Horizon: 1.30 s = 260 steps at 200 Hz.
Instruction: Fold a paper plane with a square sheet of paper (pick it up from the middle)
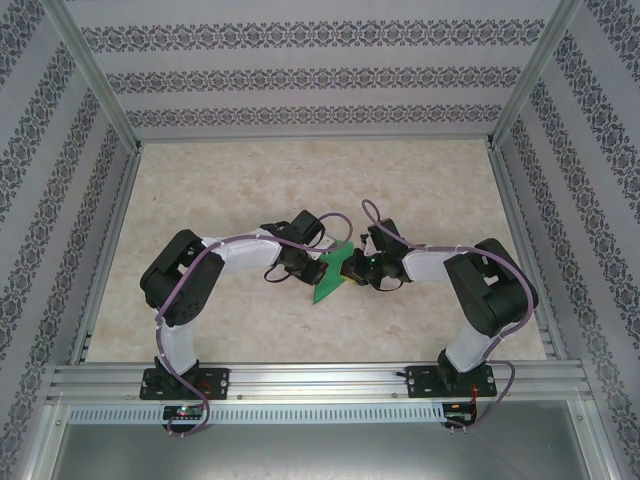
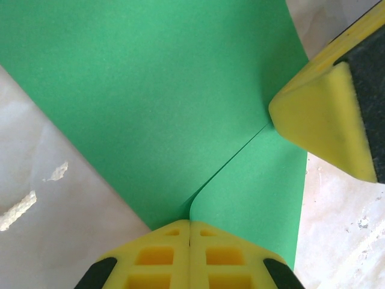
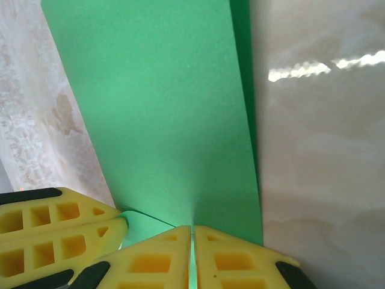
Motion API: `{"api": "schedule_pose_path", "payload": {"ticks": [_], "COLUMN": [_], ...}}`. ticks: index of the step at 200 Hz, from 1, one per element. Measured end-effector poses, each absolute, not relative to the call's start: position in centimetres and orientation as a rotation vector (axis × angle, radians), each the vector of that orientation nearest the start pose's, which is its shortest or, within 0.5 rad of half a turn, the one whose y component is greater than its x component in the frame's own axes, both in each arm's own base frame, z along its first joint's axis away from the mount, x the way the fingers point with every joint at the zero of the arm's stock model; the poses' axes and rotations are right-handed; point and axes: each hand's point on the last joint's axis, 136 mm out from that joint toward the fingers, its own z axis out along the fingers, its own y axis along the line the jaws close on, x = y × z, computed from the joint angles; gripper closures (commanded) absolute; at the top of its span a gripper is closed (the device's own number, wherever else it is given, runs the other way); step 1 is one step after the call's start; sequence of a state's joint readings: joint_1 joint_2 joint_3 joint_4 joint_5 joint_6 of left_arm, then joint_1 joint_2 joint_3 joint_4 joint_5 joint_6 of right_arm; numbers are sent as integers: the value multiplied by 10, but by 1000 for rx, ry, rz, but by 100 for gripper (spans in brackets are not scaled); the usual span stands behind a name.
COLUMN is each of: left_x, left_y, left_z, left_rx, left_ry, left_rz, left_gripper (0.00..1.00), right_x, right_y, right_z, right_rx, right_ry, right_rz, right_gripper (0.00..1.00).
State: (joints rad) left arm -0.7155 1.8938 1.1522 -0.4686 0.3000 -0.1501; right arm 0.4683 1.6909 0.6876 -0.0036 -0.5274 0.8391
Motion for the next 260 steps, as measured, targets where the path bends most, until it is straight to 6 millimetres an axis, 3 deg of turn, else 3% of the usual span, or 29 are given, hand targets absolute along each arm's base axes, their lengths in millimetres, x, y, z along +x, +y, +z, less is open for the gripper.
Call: {"api": "schedule_pose_path", "payload": {"ticks": [59,106,155,172,195,216,260], "left_x": [275,275,275,275,275,275,275], "left_y": [-306,-306,-306,-305,-305,-305,-305], "left_z": [20,19,19,19,19,19,19], "left_rx": [879,878,871,860,855,855,856], "left_ry": [2741,2741,2746,2750,2751,2751,2750], "left_rz": [-614,-614,-610,-611,-610,-607,-607], "left_gripper": [98,98,98,99,99,99,99], "right_x": [283,280,285,284,286,275,237], "right_y": [226,223,222,220,222,229,249], "right_z": [36,11,14,24,52,65,42], "right_rx": [314,347,339,337,300,283,294], "right_ry": [2750,2815,2807,2789,2695,2623,2681], "right_rz": [1092,1060,1051,1045,1078,1130,1186], "right_gripper": [87,88,88,88,88,89,89]}}
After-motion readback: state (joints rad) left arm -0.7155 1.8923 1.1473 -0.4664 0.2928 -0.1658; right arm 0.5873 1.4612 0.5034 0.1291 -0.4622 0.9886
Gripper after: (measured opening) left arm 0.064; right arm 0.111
